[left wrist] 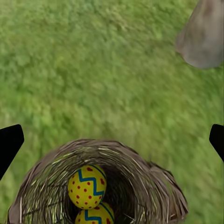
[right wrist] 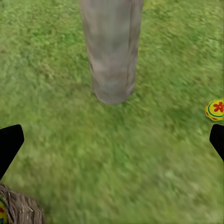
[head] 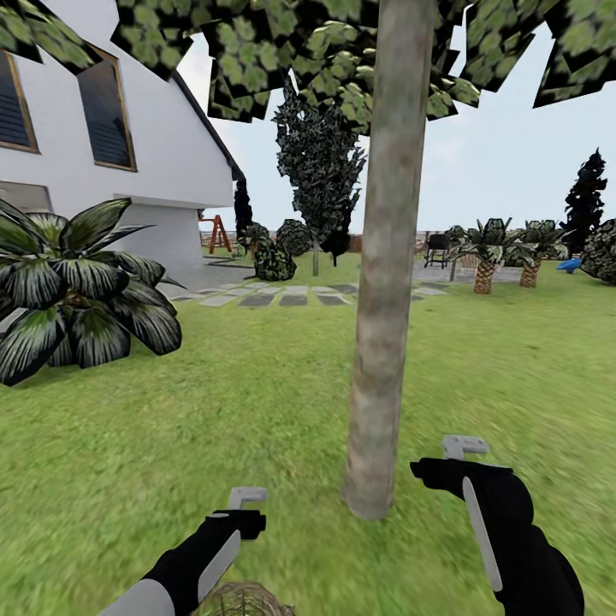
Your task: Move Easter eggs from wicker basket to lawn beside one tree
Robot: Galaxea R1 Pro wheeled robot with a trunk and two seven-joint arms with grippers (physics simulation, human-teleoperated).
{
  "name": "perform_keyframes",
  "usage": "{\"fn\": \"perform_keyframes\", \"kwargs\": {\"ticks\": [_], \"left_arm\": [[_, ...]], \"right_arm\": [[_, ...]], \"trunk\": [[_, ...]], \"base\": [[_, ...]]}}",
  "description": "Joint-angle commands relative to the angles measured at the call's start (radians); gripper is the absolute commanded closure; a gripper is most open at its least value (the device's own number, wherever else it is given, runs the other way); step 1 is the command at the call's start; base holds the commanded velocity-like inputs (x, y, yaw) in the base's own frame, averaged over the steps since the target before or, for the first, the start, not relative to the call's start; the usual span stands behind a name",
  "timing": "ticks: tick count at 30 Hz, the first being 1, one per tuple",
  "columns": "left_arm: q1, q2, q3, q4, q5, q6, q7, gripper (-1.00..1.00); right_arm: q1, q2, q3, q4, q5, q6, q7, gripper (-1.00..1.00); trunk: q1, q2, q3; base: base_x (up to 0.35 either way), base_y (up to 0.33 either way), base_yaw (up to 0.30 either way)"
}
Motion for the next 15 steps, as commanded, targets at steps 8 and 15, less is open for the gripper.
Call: {"fn": "perform_keyframes", "kwargs": {"ticks": [8, 15], "left_arm": [[-0.001, 0.0, -0.008, -0.002, 0.01, 0.002, 0.01, -1.0], [-0.001, 0.0, -0.008, -0.002, 0.01, 0.002, 0.01, -1.0]], "right_arm": [[-0.001, 0.001, 0.0, -0.001, 0.009, 0.004, 0.007, -1.0], [-0.001, 0.001, 0.002, -0.001, 0.008, 0.005, 0.007, -1.0]], "trunk": [[0.0, -0.001, -0.001], [0.0, -0.001, -0.001]], "base": [[0.219, -0.026, 0.0], [0.081, -0.004, 0.0]]}}
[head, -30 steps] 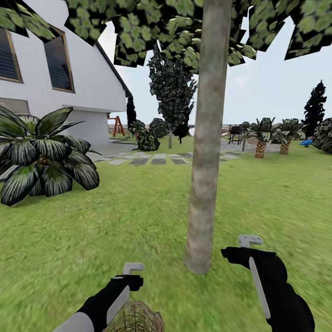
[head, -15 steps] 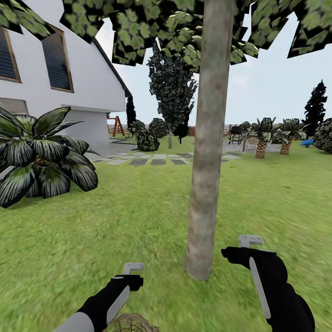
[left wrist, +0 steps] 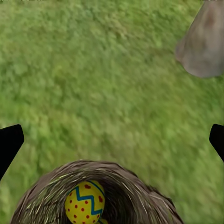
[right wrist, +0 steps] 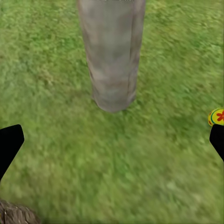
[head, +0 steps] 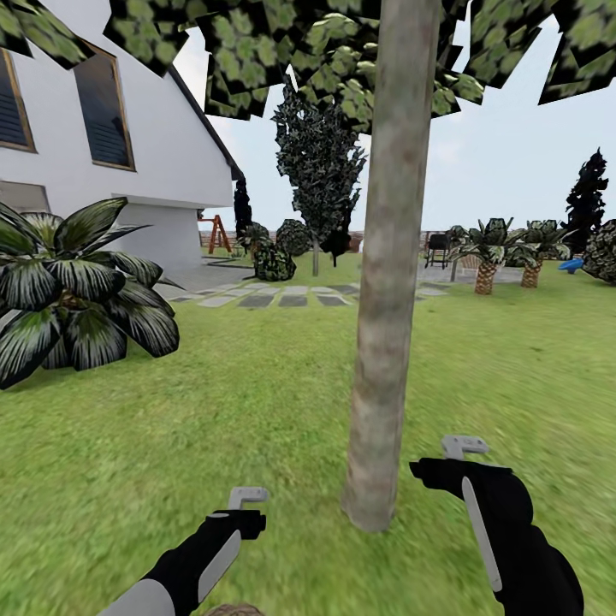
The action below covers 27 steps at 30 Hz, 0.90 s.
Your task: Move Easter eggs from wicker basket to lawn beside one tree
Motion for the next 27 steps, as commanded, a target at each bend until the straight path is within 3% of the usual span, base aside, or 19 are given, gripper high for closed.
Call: {"fn": "perform_keyframes", "kwargs": {"ticks": [1, 27], "left_arm": [[-0.001, 0.001, -0.008, -0.002, 0.011, 0.003, 0.01, -1.0], [-0.001, 0.0, -0.006, -0.001, 0.012, 0.005, 0.008, -1.0]], "right_arm": [[-0.001, 0.001, -0.001, -0.001, 0.009, 0.004, 0.007, -1.0], [-0.001, 0.004, 0.0, -0.002, 0.009, 0.005, 0.007, -1.0]], "trunk": [[0.0, -0.001, -0.001], [0.0, -0.001, -0.001]], "base": [[0.026, -0.001, 0.0], [0.045, -0.034, 0.0]]}}
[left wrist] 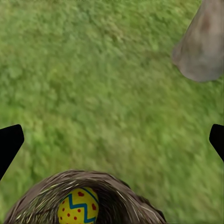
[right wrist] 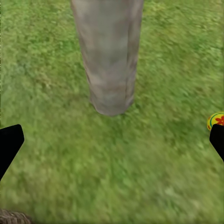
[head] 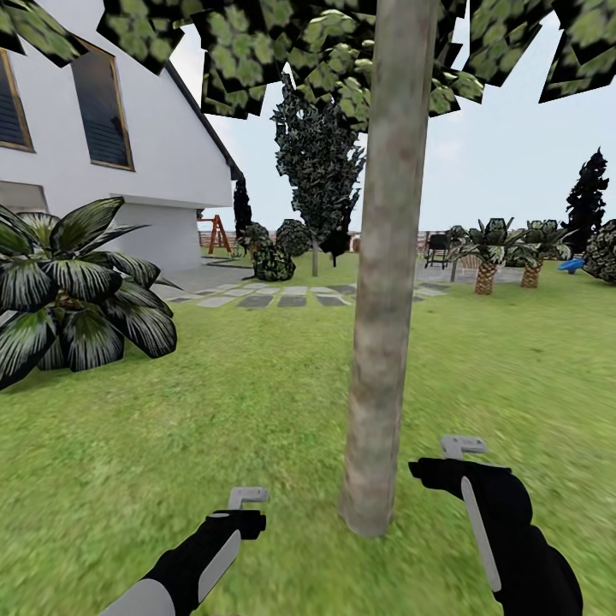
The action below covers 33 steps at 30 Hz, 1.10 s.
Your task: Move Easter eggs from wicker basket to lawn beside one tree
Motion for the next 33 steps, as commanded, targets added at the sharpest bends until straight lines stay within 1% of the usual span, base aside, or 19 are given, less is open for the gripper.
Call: {"fn": "perform_keyframes", "kwargs": {"ticks": [1, 6, 9, 10, 11, 15, 19, 24, 28, 29, 33], "left_arm": [[-0.001, 0.001, -0.007, -0.002, 0.011, 0.003, 0.009, -1.0], [-0.001, 0.0, -0.003, 0.002, 0.014, 0.014, 0.01, -1.0], [-0.002, 0.0, -0.001, 0.004, 0.024, 0.054, 0.013, -1.0], [-0.002, 0.0, 0.002, 0.005, 0.033, 0.063, 0.013, -1.0], [-0.002, 0.0, 0.012, 0.006, 0.055, 0.076, 0.015, -1.0], [-0.002, 0.0, 0.041, 0.012, 0.099, 0.095, 0.018, -1.0], [-0.005, 0.0, 0.054, 0.03, 0.115, 0.109, 0.028, -1.0], [-0.024, 0.0, 0.074, 0.071, 0.124, 0.119, 0.059, -1.0], [-0.051, 0.0, 0.109, 0.137, 0.127, 0.123, 0.074, -1.0], [-0.063, 0.0, 0.124, 0.165, 0.127, 0.124, 0.076, -1.0], [-0.082, 0.0, 0.148, 0.211, 0.128, 0.128, 0.079, -1.0]], "right_arm": [[-0.001, 0.001, -0.001, -0.001, 0.009, 0.004, 0.007, -1.0], [-0.001, 0.002, -0.001, 0.0, 0.009, 0.005, 0.007, -1.0], [-0.001, 0.002, -0.001, 0.0, 0.009, 0.005, 0.007, -1.0], [-0.001, 0.002, -0.001, 0.0, 0.009, 0.005, 0.006, -1.0], [-0.001, 0.002, -0.001, 0.0, 0.009, 0.005, 0.006, -1.0], [-0.001, 0.002, -0.001, 0.001, 0.009, 0.005, 0.006, -1.0], [-0.001, 0.002, -0.001, 0.001, 0.009, 0.005, 0.006, -1.0], [-0.001, 0.002, -0.001, 0.001, 0.009, 0.005, 0.006, -1.0], [-0.001, 0.002, -0.001, 0.001, 0.009, 0.005, 0.005, -1.0], [-0.001, 0.002, -0.001, 0.001, 0.009, 0.005, 0.005, -1.0], [-0.001, 0.002, -0.001, 0.001, 0.009, 0.005, 0.005, -1.0]], "trunk": [[0.0, -0.001, -0.001], [0.0, -0.001, -0.001], [0.0, -0.001, -0.001], [0.0, -0.001, -0.001], [0.0, -0.001, -0.001], [0.0, -0.001, -0.001], [0.0, -0.001, -0.001], [0.0, -0.001, -0.001], [0.0, -0.001, -0.001], [0.0, -0.001, -0.001], [0.0, -0.001, -0.001]], "base": [[0.016, -0.001, 0.0], [0.007, 0.0, 0.0], [0.002, 0.0, 0.0], [0.001, 0.0, 0.0], [0.0, 0.0, 0.0], [0.0, 0.0, 0.0], [0.0, 0.0, 0.0], [0.0, 0.0, 0.0], [0.0, 0.0, 0.0], [0.0, 0.0, 0.0], [0.0, 0.0, 0.0]]}}
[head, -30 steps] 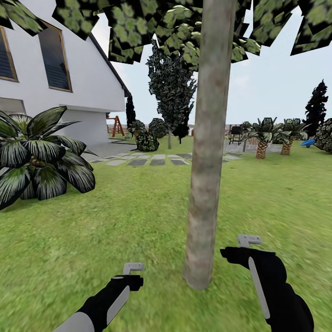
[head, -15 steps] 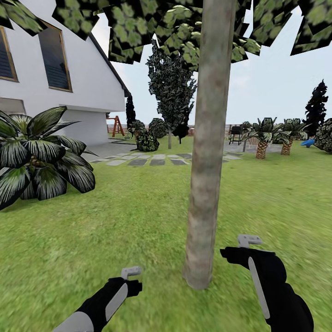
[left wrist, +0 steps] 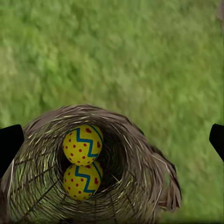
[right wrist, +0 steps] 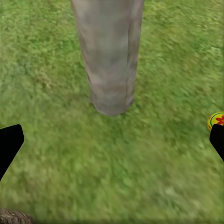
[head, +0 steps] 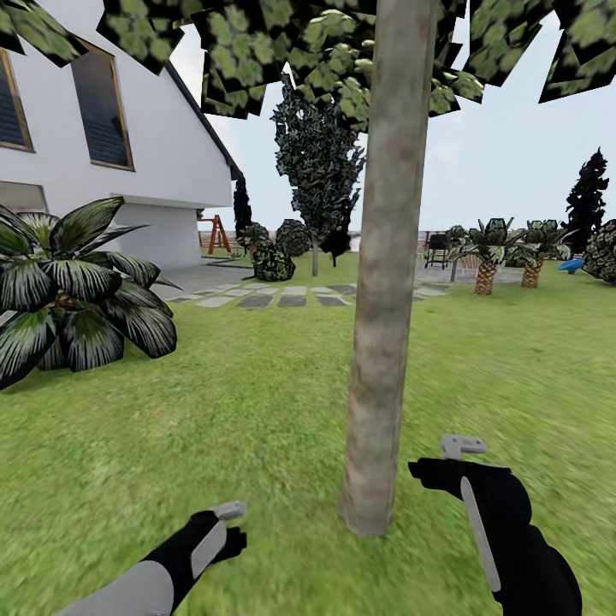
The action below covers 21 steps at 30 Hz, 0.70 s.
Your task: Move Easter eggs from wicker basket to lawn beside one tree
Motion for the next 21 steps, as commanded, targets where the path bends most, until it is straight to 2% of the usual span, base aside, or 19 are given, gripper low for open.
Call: {"fn": "perform_keyframes", "kwargs": {"ticks": [1, 12, 21], "left_arm": [[-0.004, 0.001, -0.003, 0.006, 0.011, 0.007, 0.008, -1.0], [-0.014, 0.001, 0.047, 0.035, 0.011, 0.047, 0.028, -1.0], [-0.011, 0.003, 0.062, 0.037, 0.011, 0.05, 0.037, -1.0]], "right_arm": [[-0.001, 0.001, -0.001, -0.001, 0.009, 0.004, 0.007, -1.0], [-0.001, 0.0, -0.002, -0.001, 0.009, 0.005, 0.007, -1.0], [-0.001, -0.001, -0.003, 0.0, 0.009, 0.005, 0.007, -1.0]], "trunk": [[0.0, -0.001, -0.001], [0.0, -0.001, -0.001], [0.0, -0.001, -0.001]], "base": [[0.0, 0.0, 0.0], [0.0, 0.0, 0.0], [0.0, 0.0, 0.0]]}}
